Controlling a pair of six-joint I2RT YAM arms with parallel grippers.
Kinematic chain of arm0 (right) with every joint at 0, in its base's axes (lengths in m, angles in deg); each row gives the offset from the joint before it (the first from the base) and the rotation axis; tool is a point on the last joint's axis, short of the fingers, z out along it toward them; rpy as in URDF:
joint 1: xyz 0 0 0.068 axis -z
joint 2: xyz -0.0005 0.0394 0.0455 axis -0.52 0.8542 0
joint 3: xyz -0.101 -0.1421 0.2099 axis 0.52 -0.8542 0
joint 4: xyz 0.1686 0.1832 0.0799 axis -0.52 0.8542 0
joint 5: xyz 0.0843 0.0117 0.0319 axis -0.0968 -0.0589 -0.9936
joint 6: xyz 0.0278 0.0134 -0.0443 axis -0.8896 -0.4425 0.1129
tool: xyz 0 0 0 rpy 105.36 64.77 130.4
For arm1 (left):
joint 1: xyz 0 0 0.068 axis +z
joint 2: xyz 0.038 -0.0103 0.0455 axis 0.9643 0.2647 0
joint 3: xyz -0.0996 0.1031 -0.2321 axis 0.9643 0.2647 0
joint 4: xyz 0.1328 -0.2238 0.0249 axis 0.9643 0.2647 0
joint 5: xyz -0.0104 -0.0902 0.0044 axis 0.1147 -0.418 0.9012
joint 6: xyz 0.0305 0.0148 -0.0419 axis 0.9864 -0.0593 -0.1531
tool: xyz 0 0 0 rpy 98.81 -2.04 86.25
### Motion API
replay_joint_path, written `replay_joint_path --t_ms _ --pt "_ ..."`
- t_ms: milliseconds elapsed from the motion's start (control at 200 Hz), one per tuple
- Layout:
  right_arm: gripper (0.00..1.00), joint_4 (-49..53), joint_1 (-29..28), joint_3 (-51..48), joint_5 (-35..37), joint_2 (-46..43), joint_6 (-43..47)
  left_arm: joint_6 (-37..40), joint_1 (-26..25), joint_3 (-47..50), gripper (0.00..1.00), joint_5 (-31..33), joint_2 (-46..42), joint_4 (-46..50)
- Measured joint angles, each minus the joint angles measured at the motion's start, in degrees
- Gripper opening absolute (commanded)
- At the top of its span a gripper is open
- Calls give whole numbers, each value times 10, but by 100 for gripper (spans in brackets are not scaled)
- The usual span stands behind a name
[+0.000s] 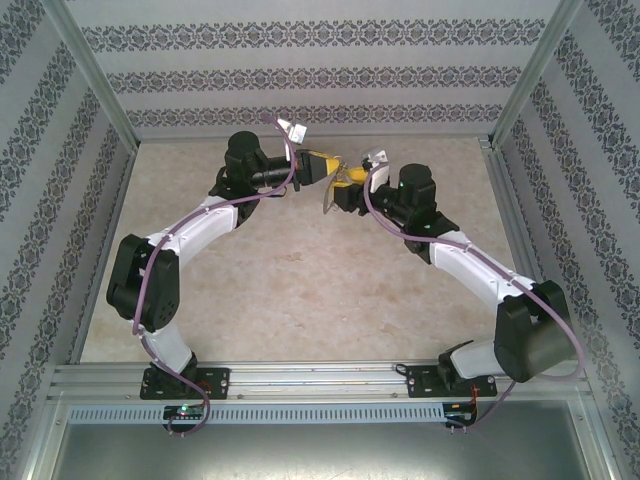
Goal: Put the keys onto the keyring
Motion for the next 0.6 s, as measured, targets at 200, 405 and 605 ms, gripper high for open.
replay_joint_path --t_ms 200,405,605 --pt "46 7 -3 5 0 3 18 0 -3 0 0 0 0 0" --pt "42 20 -3 5 3 1 28 0 -3 0 0 0 0 0" --pt "32 36 -3 0 11 -17 44 0 -3 0 0 0 0 0"
